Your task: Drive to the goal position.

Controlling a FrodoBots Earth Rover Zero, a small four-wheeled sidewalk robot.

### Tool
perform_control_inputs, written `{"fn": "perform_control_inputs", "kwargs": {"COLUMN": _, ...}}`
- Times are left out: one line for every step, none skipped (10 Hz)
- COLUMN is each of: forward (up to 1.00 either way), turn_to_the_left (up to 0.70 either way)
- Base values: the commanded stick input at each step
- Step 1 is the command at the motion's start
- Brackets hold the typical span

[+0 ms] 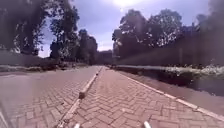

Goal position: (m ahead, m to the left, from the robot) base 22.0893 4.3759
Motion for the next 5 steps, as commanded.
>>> {"fn": "perform_control_inputs", "kwargs": {"forward": 0.70, "turn_to_the_left": 0.00}}
{"fn": "perform_control_inputs", "kwargs": {"forward": 0.70, "turn_to_the_left": 0.00}}
{"fn": "perform_control_inputs", "kwargs": {"forward": 0.70, "turn_to_the_left": 0.00}}
{"fn": "perform_control_inputs", "kwargs": {"forward": 0.70, "turn_to_the_left": 0.00}}
{"fn": "perform_control_inputs", "kwargs": {"forward": 0.70, "turn_to_the_left": 0.00}}
